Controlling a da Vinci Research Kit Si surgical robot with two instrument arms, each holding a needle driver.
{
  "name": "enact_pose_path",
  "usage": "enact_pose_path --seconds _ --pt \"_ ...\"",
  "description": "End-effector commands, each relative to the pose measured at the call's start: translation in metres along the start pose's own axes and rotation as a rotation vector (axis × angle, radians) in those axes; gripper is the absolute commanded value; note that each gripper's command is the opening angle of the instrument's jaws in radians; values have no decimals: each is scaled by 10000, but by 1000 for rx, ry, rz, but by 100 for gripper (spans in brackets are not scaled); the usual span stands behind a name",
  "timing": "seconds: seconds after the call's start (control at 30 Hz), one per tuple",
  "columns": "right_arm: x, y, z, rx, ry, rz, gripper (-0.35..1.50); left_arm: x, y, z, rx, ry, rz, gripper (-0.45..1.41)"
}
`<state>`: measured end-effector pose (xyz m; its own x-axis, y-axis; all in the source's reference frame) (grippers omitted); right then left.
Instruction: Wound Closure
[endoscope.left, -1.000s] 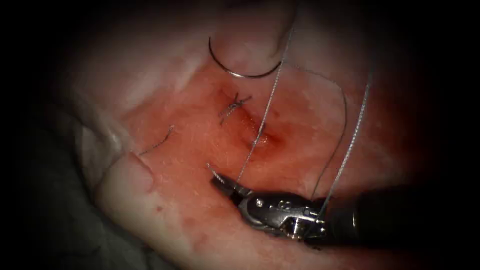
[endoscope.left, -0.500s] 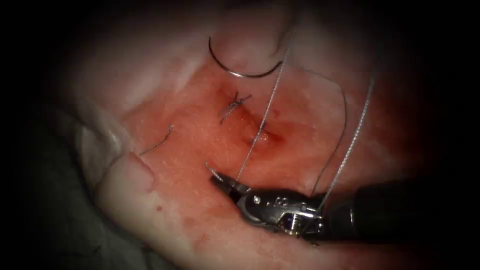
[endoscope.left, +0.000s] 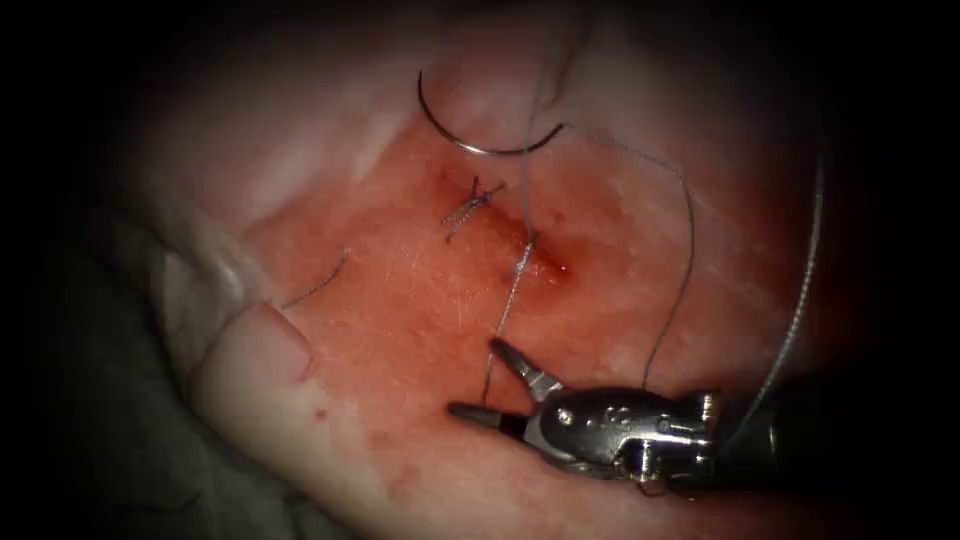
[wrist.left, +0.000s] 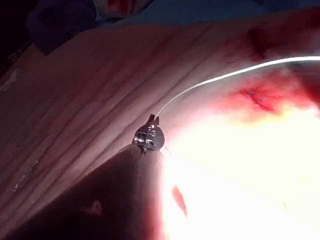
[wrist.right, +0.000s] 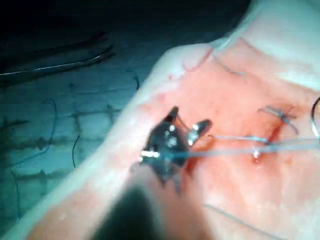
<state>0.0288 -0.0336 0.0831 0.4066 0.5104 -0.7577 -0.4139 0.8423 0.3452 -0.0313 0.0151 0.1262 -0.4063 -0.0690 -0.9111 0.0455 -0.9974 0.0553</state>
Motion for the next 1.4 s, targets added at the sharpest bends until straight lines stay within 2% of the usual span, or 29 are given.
enact_pose_path --seconds 0.03,0.07,0.13,0.17,0.27,0.4,0.5,0.53,0.57,0.7,0.8,0.9,0.93,0.97,1.0,1.1,1.17,1.4 --pt "-2 -2 -7 18 -1 14 132 3 5 -3 -7 21 -3 -45" --pt "0 1 -16 36 4 15 133 14 26 -22 -13 49 -15 -45" --pt "1 2 -22 52 6 16 132 19 36 -30 -19 60 -12 -45" --pt "3 5 -28 71 8 17 128 30 61 -48 -25 88 -19 -45" --pt "4 9 -30 115 18 13 127 45 96 -70 -30 117 -25 -45" --pt "4 14 -28 188 29 -9 125 64 140 -98 -27 163 -28 -45" --pt "8 21 -25 192 30 -20 123 78 172 -119 -26 197 -28 -45" --pt "8 21 -25 192 30 -20 123 78 172 -119 -26 197 -28 -45" --pt "12 27 -21 198 39 -20 120 87 191 -131 -38 224 -24 -45" --pt "20 41 -7 187 44 -12 113 107 233 -151 -66 258 -10 -45" --pt "35 70 24 160 62 5 91 135 295 -163 -103 318 18 -45" --pt "46 84 43 151 77 13 64 147 328 -161 -111 360 39 -45" --pt "51 90 52 155 93 14 39 149 343 -159 -115 376 52 -45" --pt "52 93 55 160 100 12 27 148 353 -157 -121 380 62 -45" --pt "55 97 58 166 113 11 7 147 359 -156 -122 385 69 -45" --pt "62 111 65 184 156 6 -28 137 384 -152 -133 400 55 -45" --pt "70 121 66 195 198 27 -35 127 398 -149 -140 404 44 -45" --pt "92 143 53 230 315 95 -35 91 422 -146 -161 416 9 -45"
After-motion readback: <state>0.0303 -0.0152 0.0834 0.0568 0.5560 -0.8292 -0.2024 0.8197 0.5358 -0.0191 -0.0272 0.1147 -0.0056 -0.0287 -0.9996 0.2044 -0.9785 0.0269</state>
